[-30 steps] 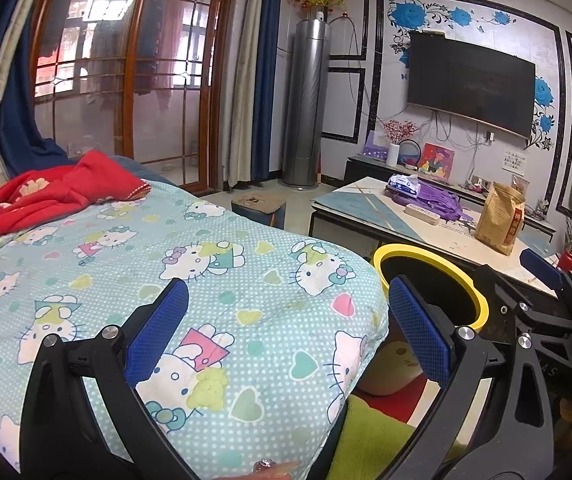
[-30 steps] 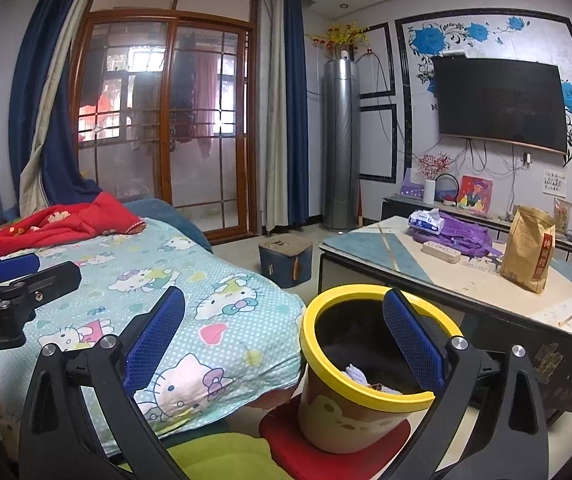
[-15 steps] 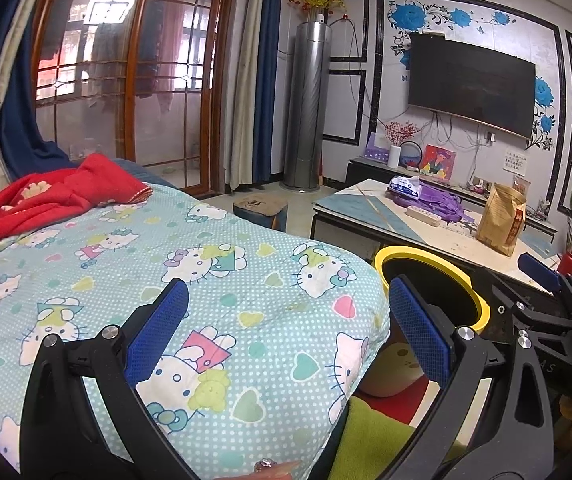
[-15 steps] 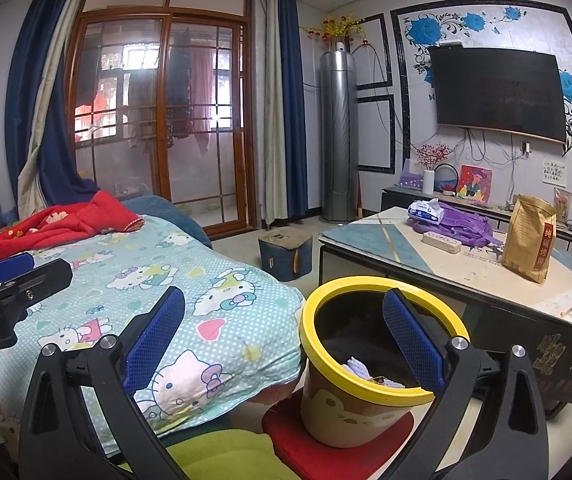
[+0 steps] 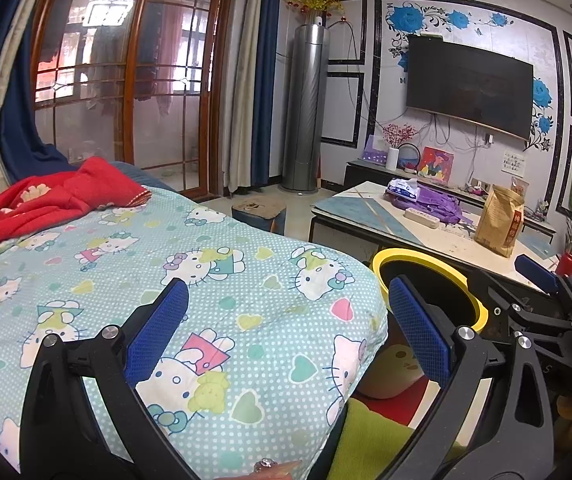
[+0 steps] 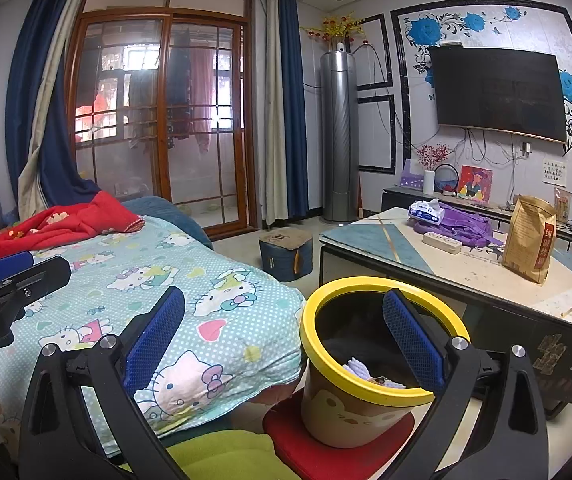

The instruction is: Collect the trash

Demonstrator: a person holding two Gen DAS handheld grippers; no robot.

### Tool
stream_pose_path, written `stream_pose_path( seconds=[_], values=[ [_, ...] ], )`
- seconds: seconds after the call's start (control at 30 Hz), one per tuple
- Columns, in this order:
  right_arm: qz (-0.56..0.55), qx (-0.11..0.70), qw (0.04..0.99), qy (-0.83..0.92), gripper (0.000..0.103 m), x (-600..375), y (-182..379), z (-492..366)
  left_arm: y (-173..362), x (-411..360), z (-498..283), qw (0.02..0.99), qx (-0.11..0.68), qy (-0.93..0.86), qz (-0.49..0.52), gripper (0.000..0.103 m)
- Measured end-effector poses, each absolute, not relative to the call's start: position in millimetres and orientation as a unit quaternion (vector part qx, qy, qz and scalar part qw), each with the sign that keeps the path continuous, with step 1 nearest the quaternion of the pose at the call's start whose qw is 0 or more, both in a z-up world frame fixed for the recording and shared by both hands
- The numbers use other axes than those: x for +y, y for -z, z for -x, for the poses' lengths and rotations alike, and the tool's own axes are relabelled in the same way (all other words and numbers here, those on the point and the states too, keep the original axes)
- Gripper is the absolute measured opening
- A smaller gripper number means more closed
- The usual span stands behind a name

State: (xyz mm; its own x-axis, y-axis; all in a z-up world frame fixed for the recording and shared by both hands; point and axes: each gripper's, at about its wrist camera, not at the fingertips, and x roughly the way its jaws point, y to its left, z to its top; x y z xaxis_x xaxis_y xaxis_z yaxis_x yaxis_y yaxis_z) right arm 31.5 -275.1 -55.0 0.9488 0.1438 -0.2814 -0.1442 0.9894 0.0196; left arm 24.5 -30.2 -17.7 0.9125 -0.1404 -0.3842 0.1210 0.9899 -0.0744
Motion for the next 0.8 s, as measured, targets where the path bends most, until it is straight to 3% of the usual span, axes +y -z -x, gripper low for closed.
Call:
stream_pose_path(
  seconds=[0.8],
  values=[
    [-0.003, 0.145, 0.987, -0.069, 0.097, -274.7, 56.1, -31.6, 14.4, -31.2, -24.9, 0.978, 0.198, 0.067, 0.024, 0.092]
  ],
)
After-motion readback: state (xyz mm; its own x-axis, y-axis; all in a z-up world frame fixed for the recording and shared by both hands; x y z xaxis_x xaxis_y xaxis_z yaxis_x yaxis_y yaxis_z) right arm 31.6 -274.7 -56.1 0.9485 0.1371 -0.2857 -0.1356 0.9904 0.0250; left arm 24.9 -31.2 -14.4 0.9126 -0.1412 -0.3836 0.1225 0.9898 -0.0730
